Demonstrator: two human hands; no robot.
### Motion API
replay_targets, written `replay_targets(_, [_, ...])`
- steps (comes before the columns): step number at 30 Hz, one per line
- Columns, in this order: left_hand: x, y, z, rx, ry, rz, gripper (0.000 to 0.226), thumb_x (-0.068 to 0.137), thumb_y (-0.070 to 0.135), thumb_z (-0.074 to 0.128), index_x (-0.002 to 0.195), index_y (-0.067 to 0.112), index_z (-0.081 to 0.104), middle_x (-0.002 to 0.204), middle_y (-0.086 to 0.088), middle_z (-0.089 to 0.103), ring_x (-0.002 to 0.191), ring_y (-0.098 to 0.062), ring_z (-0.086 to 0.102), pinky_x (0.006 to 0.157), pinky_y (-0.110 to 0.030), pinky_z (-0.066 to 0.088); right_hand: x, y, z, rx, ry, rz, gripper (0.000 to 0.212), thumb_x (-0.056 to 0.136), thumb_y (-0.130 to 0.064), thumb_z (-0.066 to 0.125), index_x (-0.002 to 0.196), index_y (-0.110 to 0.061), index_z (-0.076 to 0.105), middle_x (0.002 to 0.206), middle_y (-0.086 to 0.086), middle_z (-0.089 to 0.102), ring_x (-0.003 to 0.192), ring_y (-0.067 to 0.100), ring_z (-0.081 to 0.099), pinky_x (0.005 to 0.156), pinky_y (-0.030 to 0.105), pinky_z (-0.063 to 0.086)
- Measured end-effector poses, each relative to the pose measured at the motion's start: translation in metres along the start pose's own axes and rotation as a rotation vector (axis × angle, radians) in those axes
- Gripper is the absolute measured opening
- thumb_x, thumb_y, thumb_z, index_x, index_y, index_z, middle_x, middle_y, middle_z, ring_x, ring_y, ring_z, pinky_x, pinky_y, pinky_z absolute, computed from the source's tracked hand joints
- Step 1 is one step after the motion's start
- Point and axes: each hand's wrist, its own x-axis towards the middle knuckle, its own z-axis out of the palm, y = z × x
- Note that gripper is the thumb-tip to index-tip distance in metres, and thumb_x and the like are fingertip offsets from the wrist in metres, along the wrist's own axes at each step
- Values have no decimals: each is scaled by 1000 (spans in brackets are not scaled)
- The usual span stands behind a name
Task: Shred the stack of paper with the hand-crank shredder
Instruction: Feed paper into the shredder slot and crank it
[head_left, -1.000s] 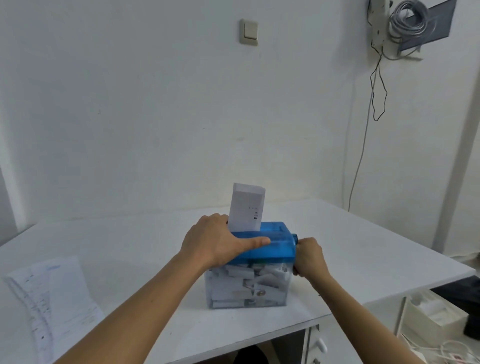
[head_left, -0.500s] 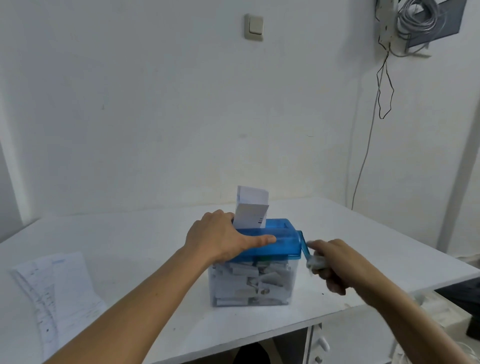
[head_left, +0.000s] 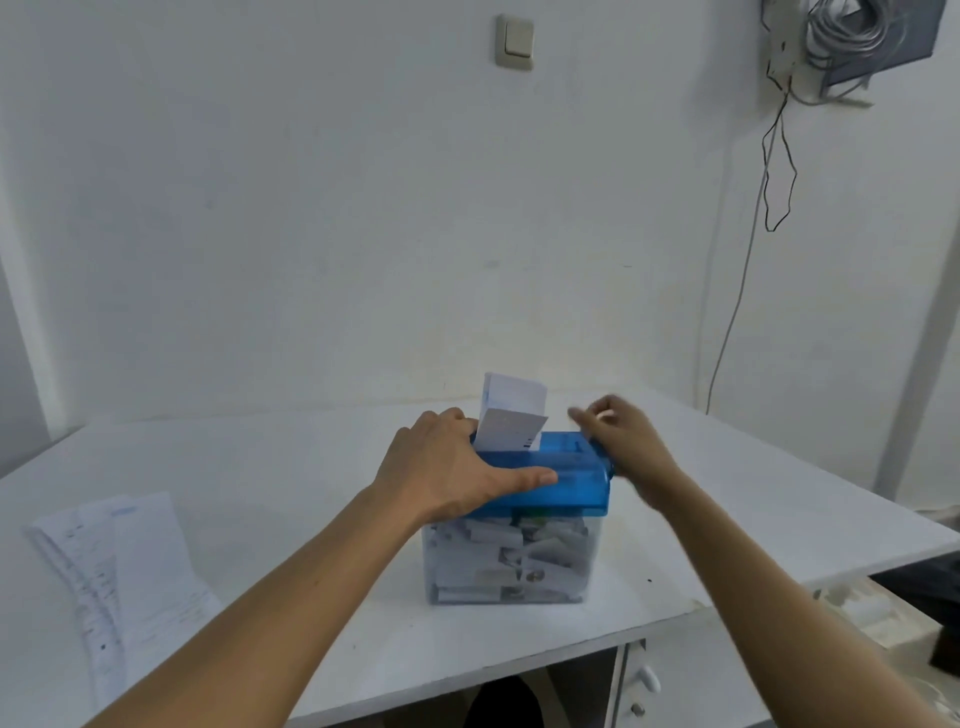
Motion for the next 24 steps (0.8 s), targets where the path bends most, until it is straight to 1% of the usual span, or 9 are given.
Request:
replay_targets(1, [1, 0, 0, 16, 9, 1, 118, 44, 110, 41, 130, 32, 63, 110, 10, 61, 99, -15, 58, 85, -36, 56, 2, 12, 9, 66, 3, 35, 40, 96, -44, 62, 97, -4, 56, 93, 15, 66, 75, 24, 64, 65, 35, 58])
replay_targets(3, [1, 0, 1, 30, 11, -3, 121, 42, 111, 36, 130, 33, 63, 109, 10, 61, 100, -15, 57, 87, -37, 55, -2, 29, 19, 196, 86, 26, 37, 98, -40, 61, 86, -6, 53, 83, 14, 61, 72, 24, 61, 63, 33, 56])
replay_targets(6, [1, -1, 2, 48, 14, -7, 122, 42, 112, 32, 133, 36, 62, 110, 10, 60, 102, -15, 57, 89, -38, 55, 0, 33, 20, 148, 183, -5, 37, 100, -35, 59, 78, -6, 50, 75, 12, 56, 68, 23, 58, 57, 28, 52])
replay_targets(10, [1, 1, 0, 44, 34, -39, 122, 38, 113, 28, 122, 34, 67, 100, 11, 61, 94, -14, 59, 81, -36, 57, -5, 41, 19, -16, 48, 92, 26, 101, -18, 55, 84, 1, 62, 81, 21, 67, 70, 28, 60, 63, 39, 52])
replay_targets(12, [0, 2, 0, 57, 33, -56, 121, 38, 113, 28, 118, 31, 68, 95, 11, 61, 88, -14, 60, 75, -34, 58, -23, 54, 23, -59, -1, 160, 26, 100, -14, 52, 83, 2, 64, 71, 17, 65, 62, 24, 55, 58, 36, 47])
replay_targets(15, [-1, 5, 0, 91, 28, -80, 116, 39, 113, 30, 115, 32, 68, 94, 11, 61, 88, -13, 60, 76, -35, 57, -54, 60, 19, -93, 6, 160, 40, 105, -28, 47, 75, -5, 59, 56, 2, 55, 45, 10, 45, 45, 24, 39])
replay_targets(19, [0, 8, -2, 167, -28, -99, 120, 42, 112, 27, 123, 33, 64, 106, 8, 61, 104, -19, 56, 93, -44, 48, -82, 42, 1, -153, -30, 165, 58, 105, -51, 37, 75, -7, 60, 53, 2, 55, 40, 10, 44, 41, 21, 39])
replay_targets(21, [0, 9, -5, 172, -46, -102, 119, 45, 111, 29, 128, 33, 62, 113, 6, 60, 110, -21, 54, 97, -47, 44, -91, 26, -10, -141, -67, 157, 59, 104, -53, 37, 68, -10, 56, 51, 2, 52, 41, 12, 42, 42, 24, 38])
replay_targets(24, [1, 8, -6, 186, -54, -81, 123, 46, 111, 26, 136, 35, 58, 119, 5, 58, 114, -23, 53, 99, -49, 42, -98, -11, -29, 108, -125, 101, 52, 100, -46, 50, 57, -18, 42, 49, -1, 36, 42, 14, 30, 39, 24, 31])
